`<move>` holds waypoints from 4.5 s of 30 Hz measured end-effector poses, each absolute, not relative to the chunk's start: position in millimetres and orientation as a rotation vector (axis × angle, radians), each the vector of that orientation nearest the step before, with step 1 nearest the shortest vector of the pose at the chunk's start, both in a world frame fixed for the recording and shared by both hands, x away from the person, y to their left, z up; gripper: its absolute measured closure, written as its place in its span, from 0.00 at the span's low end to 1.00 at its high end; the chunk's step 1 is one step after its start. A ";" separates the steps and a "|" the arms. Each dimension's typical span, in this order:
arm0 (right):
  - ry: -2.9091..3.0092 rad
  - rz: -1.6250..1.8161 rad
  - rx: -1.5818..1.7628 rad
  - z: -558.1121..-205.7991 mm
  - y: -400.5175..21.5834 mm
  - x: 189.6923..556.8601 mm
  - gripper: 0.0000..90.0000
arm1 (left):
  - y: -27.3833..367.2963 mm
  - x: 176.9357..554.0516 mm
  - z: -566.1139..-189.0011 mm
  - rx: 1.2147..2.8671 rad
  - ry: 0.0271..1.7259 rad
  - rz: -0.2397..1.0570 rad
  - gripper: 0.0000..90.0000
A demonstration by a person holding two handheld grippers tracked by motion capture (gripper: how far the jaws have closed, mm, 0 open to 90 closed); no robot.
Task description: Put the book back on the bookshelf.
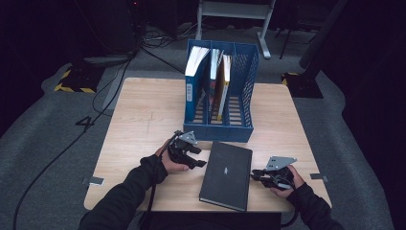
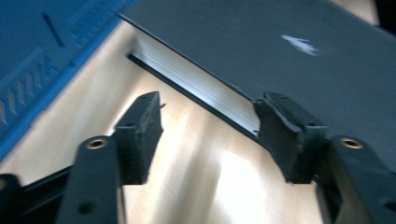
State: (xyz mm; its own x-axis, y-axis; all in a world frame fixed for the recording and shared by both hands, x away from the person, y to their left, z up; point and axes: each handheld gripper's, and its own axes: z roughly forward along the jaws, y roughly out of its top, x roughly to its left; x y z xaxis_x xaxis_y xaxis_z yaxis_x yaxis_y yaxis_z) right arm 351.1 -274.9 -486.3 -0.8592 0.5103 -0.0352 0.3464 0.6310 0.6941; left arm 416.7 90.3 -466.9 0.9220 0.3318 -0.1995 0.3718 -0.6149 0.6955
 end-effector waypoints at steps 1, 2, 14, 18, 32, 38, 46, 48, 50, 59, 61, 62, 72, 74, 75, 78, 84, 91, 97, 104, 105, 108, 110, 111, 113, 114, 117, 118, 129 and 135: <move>2.624 1.044 0.699 -486.0 -274.8 350.9 0.86 | 91.0 414.7 -465.6 2.271 0.505 -0.067 0.40; 2.624 1.044 0.698 -486.0 -274.6 350.8 0.86 | 91.4 412.8 -464.5 2.257 0.517 -0.095 0.36; 2.618 1.038 0.694 -486.6 -274.0 350.9 0.89 | 71.7 402.6 -463.8 2.201 0.578 -0.317 0.21; 2.619 1.038 0.687 -486.9 -273.7 350.7 0.91 | 63.2 401.9 -469.6 2.225 0.611 -0.316 0.21; 2.621 1.047 0.684 -487.7 -274.0 351.7 0.92 | 43.8 402.0 -482.4 2.292 0.636 -0.343 0.17; 2.617 1.050 0.685 -488.0 -273.8 352.3 0.93 | 42.3 400.3 -479.0 2.306 0.633 -0.296 0.18; 2.617 1.054 0.686 -488.3 -274.2 352.3 0.93 | 45.0 401.3 -476.0 2.283 0.651 -0.305 0.23; 2.616 1.054 0.685 -488.3 -274.2 352.2 0.92 | 45.4 401.2 -475.1 2.269 0.660 -0.305 0.24; 2.615 1.053 0.685 -488.3 -274.2 352.2 0.92 | 44.6 401.1 -474.4 2.255 0.670 -0.290 0.24; 2.607 1.060 0.696 -488.9 -274.9 353.7 0.92 | 41.2 410.7 -476.7 2.193 0.748 -0.293 0.24; 2.604 1.061 0.700 -489.1 -275.0 353.6 0.92 | 42.2 412.8 -476.9 2.168 0.756 -0.311 0.24; 2.602 1.060 0.696 -489.1 -275.1 353.5 0.92 | 43.4 412.9 -476.2 2.156 0.752 -0.316 0.24; 2.603 1.061 0.698 -489.1 -275.1 353.7 0.91 | 40.0 408.1 -474.5 2.233 0.755 -0.222 0.32; 2.601 1.058 0.695 -489.0 -274.8 353.4 0.91 | 37.1 405.1 -472.0 2.259 0.745 -0.184 0.30; 2.602 1.057 0.695 -489.0 -274.8 353.4 0.91 | 36.5 404.6 -471.7 2.259 0.743 -0.177 0.30; 2.603 1.061 0.699 -489.1 -275.1 353.7 0.91 | 37.2 405.1 -471.9 2.255 0.739 -0.185 0.29; 2.605 1.060 0.700 -489.0 -275.3 353.7 0.91 | 39.0 404.6 -470.6 2.219 0.733 -0.183 0.29; 2.601 1.060 0.702 -489.2 -275.2 353.7 0.91 | 40.9 408.5 -474.2 2.172 0.744 -0.207 0.28; 2.599 1.057 0.700 -489.2 -275.4 353.7 0.91 | 46.5 412.2 -474.2 2.109 0.737 -0.237 0.31; 2.599 1.055 0.702 -489.1 -275.7 354.0 0.90 | 50.7 416.6 -473.4 2.011 0.723 -0.348 0.45; 2.596 1.058 0.703 -489.3 -275.2 353.9 0.90 | 48.3 417.8 -476.5 1.992 0.706 -0.421 0.48; 2.589 1.058 0.699 -489.3 -273.3 354.4 0.90 | 34.9 413.8 -477.4 2.055 0.648 -0.438 0.42; 2.588 1.062 0.697 -489.4 -273.0 354.3 0.90 | 24.9 409.7 -475.1 2.112 0.632 -0.395 0.39; 2.586 1.065 0.698 -489.1 -273.5 354.3 0.90 | 25.0 410.0 -474.2 2.118 0.629 -0.397 0.40; 2.578 1.089 0.700 -487.7 -274.7 354.0 0.90 | 26.1 411.0 -473.3 2.124 0.616 -0.396 0.41; 2.573 1.109 0.702 -486.6 -275.1 353.8 0.90 | 26.6 411.9 -472.6 2.130 0.612 -0.403 0.41; 2.573 1.122 0.700 -485.0 -275.1 354.0 0.89 | 26.5 413.0 -472.4 2.141 0.602 -0.409 0.40; 2.579 1.090 0.711 -486.0 -274.5 355.3 0.89 | 26.5 414.3 -471.3 2.152 0.580 -0.414 0.40; 2.553 1.066 0.759 -488.8 -272.8 358.6 0.88 | 28.6 405.5 -460.5 2.167 0.492 -0.318 0.46; 2.500 1.156 0.806 -484.8 -277.4 361.5 0.88 | 34.6 389.0 -454.5 2.141 0.429 -0.196 0.47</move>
State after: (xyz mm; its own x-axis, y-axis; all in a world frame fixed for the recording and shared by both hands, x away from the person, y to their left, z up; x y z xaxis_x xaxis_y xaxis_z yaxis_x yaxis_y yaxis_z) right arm 361.5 -277.4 -484.8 -0.8086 0.5883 -0.0117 0.3721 0.5266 0.7643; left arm 389.0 34.6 -454.5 0.9268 0.2293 -0.2974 0.3750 -0.5215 0.7664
